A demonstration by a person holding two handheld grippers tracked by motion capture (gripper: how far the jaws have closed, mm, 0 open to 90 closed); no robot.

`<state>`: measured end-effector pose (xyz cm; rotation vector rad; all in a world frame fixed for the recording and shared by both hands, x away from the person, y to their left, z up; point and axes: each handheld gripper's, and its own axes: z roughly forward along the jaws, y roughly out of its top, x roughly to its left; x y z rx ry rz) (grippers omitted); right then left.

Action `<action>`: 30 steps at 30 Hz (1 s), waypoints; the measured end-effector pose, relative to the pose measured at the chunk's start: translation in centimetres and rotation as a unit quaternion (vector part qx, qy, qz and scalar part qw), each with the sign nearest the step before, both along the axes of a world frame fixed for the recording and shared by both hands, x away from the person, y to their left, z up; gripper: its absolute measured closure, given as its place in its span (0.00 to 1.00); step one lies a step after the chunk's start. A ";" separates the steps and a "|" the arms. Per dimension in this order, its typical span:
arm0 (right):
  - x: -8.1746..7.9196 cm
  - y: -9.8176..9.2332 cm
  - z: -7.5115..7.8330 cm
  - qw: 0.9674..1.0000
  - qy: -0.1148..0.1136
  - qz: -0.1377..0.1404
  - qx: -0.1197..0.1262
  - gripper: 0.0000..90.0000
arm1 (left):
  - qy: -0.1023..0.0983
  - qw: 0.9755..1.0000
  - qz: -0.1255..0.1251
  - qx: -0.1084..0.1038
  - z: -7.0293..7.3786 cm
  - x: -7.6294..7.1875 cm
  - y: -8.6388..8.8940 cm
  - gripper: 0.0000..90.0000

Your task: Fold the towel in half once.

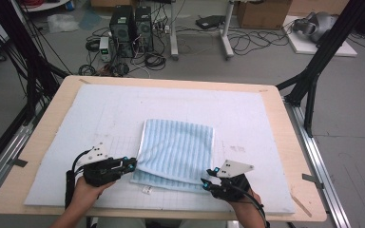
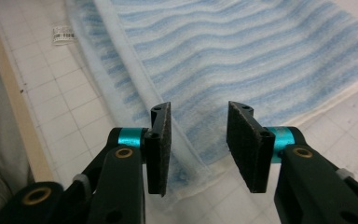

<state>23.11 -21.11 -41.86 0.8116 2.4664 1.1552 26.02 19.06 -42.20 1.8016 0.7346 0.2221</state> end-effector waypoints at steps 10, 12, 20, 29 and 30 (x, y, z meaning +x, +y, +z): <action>0.3 0.5 -1.7 0.998 0.035 0.000 -0.051 0.93 | -0.002 1.000 0.000 0.000 0.0 0.1 -0.1 0.91; 0.4 0.5 -1.5 0.998 0.031 -0.004 -0.051 0.96 | -0.002 1.000 0.000 -0.001 0.0 0.1 -0.1 0.91; 0.0 -0.8 0.2 1.000 0.012 -0.010 -0.003 0.97 | -0.009 1.000 0.001 -0.016 0.4 0.0 -0.1 0.91; -1.0 -1.6 1.6 0.999 0.019 0.022 0.023 0.97 | -0.006 1.000 -0.004 -0.013 0.6 -0.4 0.4 0.91; -1.0 -1.5 1.5 0.999 0.025 0.029 0.018 0.97 | -0.002 1.000 -0.007 -0.009 0.4 -0.6 0.4 0.91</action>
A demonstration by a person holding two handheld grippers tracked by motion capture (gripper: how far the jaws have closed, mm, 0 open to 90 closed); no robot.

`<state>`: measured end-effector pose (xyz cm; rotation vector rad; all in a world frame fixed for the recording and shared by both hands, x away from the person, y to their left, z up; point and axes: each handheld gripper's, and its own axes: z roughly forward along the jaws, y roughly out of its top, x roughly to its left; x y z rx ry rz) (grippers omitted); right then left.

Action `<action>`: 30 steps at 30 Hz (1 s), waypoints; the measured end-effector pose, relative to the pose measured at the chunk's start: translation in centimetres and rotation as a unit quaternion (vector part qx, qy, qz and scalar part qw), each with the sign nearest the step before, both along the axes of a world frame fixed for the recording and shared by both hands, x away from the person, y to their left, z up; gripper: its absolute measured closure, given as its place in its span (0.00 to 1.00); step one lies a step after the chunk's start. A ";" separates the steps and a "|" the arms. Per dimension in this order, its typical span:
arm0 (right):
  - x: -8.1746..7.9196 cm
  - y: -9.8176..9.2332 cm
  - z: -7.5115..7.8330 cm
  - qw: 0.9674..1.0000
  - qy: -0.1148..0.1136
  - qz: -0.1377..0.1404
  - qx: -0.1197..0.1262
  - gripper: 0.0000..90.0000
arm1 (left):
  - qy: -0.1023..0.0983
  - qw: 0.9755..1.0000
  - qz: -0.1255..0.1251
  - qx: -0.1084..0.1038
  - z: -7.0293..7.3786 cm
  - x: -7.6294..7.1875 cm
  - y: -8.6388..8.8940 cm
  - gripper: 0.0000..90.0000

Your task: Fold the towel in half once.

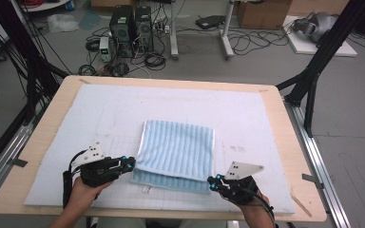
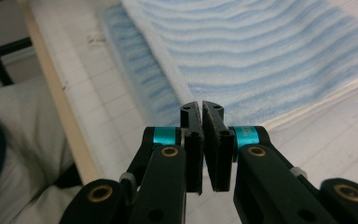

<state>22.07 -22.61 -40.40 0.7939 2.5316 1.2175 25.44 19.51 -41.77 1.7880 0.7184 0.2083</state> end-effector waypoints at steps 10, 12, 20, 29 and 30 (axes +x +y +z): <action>0.2 1.1 -2.0 0.997 0.052 0.030 -0.056 0.97 | 0.052 0.997 -0.015 0.047 -1.9 -0.5 0.1 0.91; 0.2 1.0 -2.0 0.996 0.057 0.034 -0.055 0.97 | 0.057 0.997 -0.022 0.053 -2.0 -0.8 0.0 0.91; 0.5 0.0 -1.8 0.998 0.061 0.018 -0.013 0.82 | 0.065 0.995 0.001 0.071 -2.3 -0.7 0.3 0.79; 2.0 0.8 -2.5 0.998 0.041 -0.037 0.009 0.80 | 0.037 0.997 0.055 0.041 -0.6 2.3 0.7 0.66; 2.1 1.3 -2.8 0.999 0.045 -0.027 -0.001 0.80 | 0.040 0.997 0.061 0.038 -0.5 3.2 0.8 0.66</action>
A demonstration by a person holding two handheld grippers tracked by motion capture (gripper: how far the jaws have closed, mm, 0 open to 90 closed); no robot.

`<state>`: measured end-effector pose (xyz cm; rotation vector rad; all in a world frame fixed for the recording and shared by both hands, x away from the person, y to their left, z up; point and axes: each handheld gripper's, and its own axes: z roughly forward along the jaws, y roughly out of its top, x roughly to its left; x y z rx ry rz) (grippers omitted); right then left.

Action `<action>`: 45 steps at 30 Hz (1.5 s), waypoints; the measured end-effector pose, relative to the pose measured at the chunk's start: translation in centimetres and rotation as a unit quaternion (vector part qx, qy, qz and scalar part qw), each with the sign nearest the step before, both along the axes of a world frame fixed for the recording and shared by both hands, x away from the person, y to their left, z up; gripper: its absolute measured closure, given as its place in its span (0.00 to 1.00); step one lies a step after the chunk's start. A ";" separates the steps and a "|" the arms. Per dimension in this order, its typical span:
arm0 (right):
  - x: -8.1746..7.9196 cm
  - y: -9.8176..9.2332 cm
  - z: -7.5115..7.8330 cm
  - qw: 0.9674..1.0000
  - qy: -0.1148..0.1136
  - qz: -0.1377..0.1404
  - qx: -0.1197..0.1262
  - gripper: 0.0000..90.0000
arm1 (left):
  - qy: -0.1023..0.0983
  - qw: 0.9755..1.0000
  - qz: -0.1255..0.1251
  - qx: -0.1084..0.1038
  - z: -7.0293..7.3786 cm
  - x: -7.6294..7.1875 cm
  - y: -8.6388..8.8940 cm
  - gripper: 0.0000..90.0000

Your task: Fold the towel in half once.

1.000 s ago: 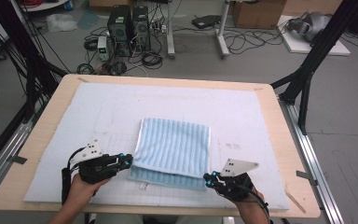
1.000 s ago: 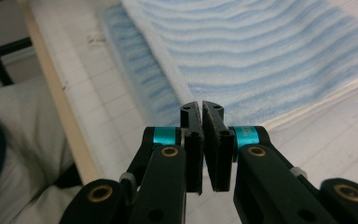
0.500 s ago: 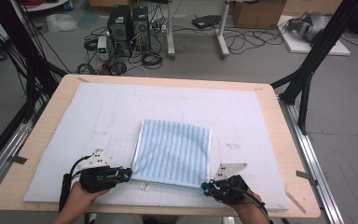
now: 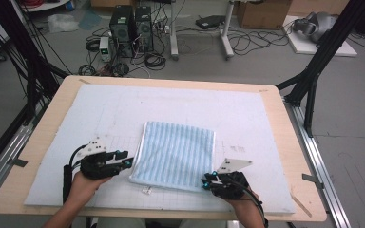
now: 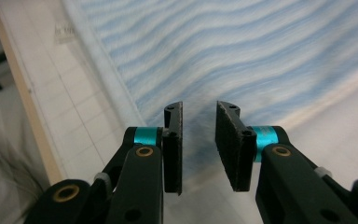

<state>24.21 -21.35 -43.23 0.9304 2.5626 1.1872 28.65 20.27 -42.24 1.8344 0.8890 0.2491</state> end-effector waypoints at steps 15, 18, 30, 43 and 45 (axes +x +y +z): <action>0.9 -1.1 0.3 0.999 -0.017 -0.021 0.021 0.72 | 0.050 0.998 0.038 0.010 -1.9 10.5 -2.8 0.58; 1.2 -1.2 0.4 0.999 -0.019 -0.022 0.017 0.72 | 0.059 0.997 0.036 0.029 -2.4 11.3 -3.8 0.59; 3.6 -1.5 0.3 0.999 -0.024 -0.038 0.014 0.64 | 0.039 0.994 0.093 0.050 -2.9 12.3 -3.3 0.71; 12.8 -1.6 0.3 0.980 -0.036 -0.196 0.024 0.58 | 0.061 0.993 0.088 0.050 -2.9 16.0 -4.4 0.51; 14.1 -1.3 -0.2 0.979 -0.021 -0.204 0.023 0.58 | 0.057 0.993 0.089 0.056 -3.0 16.0 -4.4 0.53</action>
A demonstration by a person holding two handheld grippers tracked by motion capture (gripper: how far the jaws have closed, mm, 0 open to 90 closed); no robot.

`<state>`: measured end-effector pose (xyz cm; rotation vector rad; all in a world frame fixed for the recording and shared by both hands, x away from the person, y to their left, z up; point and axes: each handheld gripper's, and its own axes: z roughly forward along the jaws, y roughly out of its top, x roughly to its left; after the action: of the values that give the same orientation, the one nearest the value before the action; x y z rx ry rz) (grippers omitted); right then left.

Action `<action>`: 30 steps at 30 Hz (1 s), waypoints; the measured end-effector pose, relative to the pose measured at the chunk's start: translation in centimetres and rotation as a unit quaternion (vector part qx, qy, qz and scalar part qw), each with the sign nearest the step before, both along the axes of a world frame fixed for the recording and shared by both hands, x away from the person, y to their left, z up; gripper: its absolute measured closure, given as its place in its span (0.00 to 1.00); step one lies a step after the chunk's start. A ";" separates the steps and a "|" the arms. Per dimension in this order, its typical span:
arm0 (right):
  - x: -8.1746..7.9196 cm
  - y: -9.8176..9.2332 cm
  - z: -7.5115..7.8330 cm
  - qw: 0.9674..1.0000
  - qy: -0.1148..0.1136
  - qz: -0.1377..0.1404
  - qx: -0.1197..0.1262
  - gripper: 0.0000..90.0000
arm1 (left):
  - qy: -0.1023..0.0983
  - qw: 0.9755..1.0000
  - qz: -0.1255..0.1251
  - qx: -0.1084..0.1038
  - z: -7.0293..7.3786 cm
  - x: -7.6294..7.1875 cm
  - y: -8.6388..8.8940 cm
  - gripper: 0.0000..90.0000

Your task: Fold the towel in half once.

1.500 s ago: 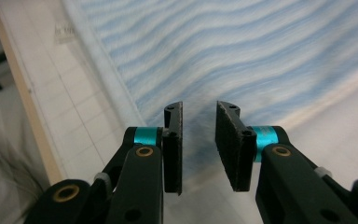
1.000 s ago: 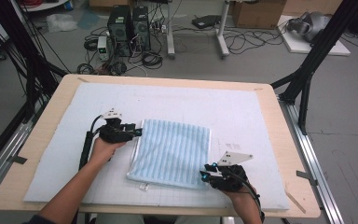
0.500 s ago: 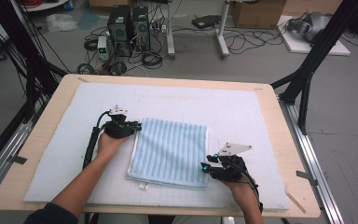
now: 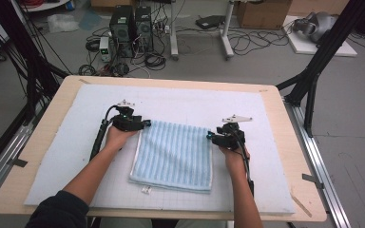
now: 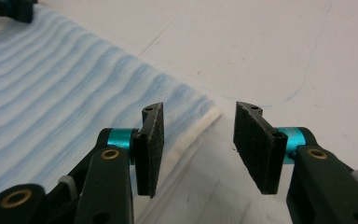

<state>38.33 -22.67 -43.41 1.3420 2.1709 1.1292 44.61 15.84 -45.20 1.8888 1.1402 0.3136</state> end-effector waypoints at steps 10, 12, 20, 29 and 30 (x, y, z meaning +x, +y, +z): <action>2.9 0.8 -1.4 0.999 0.022 0.024 -0.006 0.96 | 0.005 1.000 -0.013 -0.003 0.0 -0.1 0.0 0.96; 3.2 1.0 -1.0 1.000 0.012 0.011 -0.017 0.96 | -0.006 1.000 -0.005 -0.005 0.0 -0.1 0.1 0.96; 5.1 2.1 -0.6 0.999 -0.027 -0.020 -0.043 0.96 | -0.040 0.999 0.027 -0.021 0.2 1.1 0.4 0.96; 4.9 2.3 0.6 0.999 -0.037 -0.029 -0.017 0.73 | -0.015 0.999 0.006 -0.038 0.7 0.8 1.1 0.61; 4.5 2.2 0.7 0.999 -0.043 -0.023 -0.011 0.72 | -0.015 0.999 0.003 -0.042 1.0 0.5 1.2 0.58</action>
<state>42.84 -20.45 -42.72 1.3028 2.0762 1.1201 45.13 17.05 -44.16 1.8027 1.1224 0.2925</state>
